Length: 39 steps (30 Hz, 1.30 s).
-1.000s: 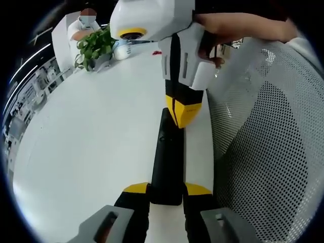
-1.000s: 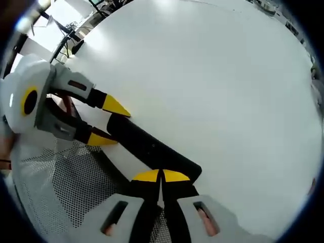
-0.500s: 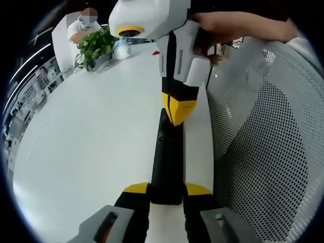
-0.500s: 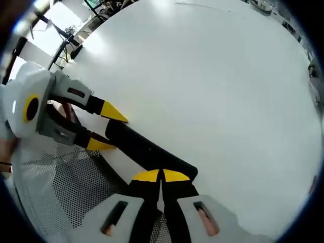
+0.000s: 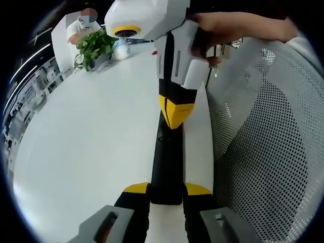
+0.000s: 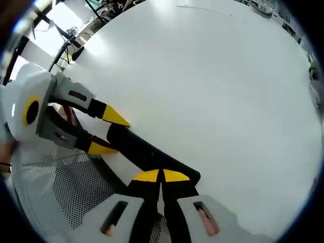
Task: Press the specified remote control buttons in sequence, fully releasing each button before pressing the next.
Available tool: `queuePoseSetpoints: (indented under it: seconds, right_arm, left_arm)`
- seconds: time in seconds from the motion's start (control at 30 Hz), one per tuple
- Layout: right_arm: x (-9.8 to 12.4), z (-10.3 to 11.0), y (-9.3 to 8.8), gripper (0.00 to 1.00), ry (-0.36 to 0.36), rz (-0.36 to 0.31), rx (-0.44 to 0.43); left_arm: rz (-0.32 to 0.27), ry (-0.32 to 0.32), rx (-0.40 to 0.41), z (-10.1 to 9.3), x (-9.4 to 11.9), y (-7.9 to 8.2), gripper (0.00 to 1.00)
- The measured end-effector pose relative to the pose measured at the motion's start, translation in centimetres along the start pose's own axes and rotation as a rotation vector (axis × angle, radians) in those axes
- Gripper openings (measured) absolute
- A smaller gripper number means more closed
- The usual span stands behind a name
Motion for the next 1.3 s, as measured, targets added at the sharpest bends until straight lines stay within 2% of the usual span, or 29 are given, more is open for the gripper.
queuePoseSetpoints:
  seconds: [0.5, 0.67, 1.1, 1.3]
  right_arm:
    - [-0.13, 0.01, 0.01, 0.0, -0.016, -0.015, 0.0]
    - [-0.11, -0.5, -0.08, 0.0, 0.02, -0.018, -0.058]
    - [-0.05, 0.14, -0.03, 0.0, -0.012, -0.012, -0.003]
    - [-0.05, -0.2, 0.07, 0.0, 0.003, -0.008, -0.03]
  left_arm:
    - [0.0, 0.004, -0.017, -0.07, -0.17, 0.35, 0.25]
    - [-0.007, 0.008, -0.022, -0.13, -0.26, 0.46, 0.25]
    - [-0.01, 0.009, -0.015, -0.14, -0.29, 0.44, 0.24]
    - [-0.005, 0.006, 0.004, -0.08, -0.33, 0.47, 0.25]
Point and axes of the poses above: the point that each gripper's makers call its tool centre point, and the gripper's own axes: x roughly backward along the fingers, z roughly to its left, y roughly out of its top, the point moved 10 cm from there along x, roughly backward along the fingers, and after that the axes turned 2 degrees about -y, right-handed, at the moved point
